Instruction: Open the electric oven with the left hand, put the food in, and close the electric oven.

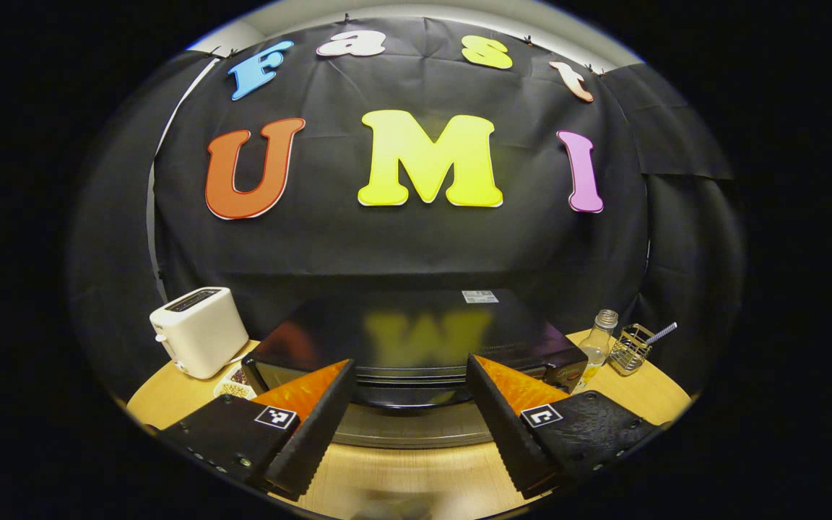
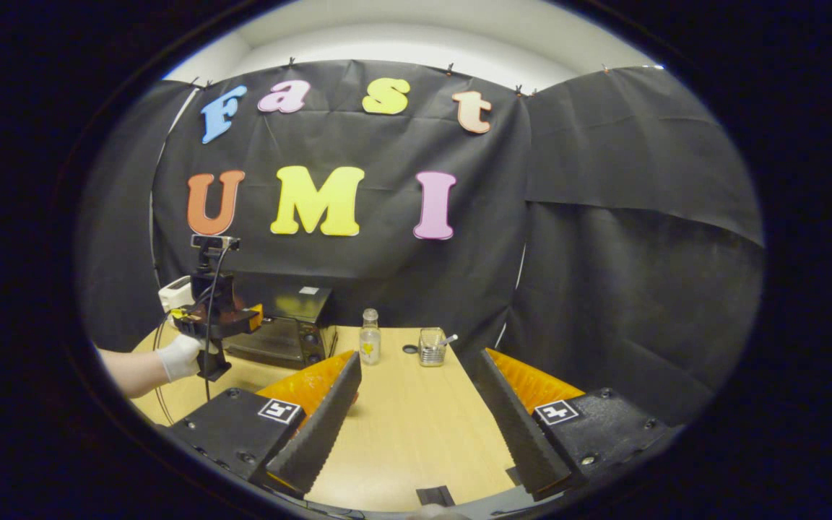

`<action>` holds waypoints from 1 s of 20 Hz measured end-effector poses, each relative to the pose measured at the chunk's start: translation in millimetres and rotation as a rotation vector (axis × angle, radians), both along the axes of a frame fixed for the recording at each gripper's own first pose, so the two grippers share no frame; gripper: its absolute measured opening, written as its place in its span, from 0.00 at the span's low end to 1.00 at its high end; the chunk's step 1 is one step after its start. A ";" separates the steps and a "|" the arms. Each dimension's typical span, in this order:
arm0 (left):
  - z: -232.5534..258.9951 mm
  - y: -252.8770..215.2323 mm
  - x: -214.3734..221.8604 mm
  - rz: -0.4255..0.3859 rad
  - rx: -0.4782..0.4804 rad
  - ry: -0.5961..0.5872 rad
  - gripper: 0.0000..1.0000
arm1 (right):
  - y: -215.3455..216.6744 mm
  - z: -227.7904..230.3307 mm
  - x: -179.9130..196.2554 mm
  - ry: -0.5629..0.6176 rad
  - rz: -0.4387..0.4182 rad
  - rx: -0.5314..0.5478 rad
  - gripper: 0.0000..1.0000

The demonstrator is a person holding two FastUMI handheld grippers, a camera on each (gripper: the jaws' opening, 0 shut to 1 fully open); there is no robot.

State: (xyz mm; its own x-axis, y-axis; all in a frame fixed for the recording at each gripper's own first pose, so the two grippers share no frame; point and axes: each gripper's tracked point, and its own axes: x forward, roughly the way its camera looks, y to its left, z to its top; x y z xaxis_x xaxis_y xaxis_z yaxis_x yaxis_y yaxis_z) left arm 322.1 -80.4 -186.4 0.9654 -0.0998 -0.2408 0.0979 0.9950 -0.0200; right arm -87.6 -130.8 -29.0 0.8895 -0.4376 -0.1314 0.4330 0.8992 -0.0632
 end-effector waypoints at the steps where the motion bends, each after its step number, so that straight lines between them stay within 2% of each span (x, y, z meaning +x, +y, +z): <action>1: -4.6 1.3 3.2 0.006 -0.002 0.014 0.97 | -0.4 -1.1 -2.1 0.004 -0.006 -0.003 1.00; 7: -10.4 1.1 3.0 0.004 0.037 0.049 0.97 | 2.9 -5.8 -8.8 -0.008 -0.017 0.040 1.00; 11: -12.7 2.4 -9.3 -0.007 0.046 0.078 0.97 | 5.7 -6.8 -12.0 -0.012 -0.019 0.028 1.00; 15: -16.6 3.2 -29.3 -0.022 0.045 0.086 0.97 | 14.7 -6.3 -14.6 -0.019 0.000 0.034 1.00; 20: -34.5 9.5 -75.3 -0.038 0.037 0.105 0.97 | 26.5 -14.3 -20.2 -0.001 0.018 0.040 1.00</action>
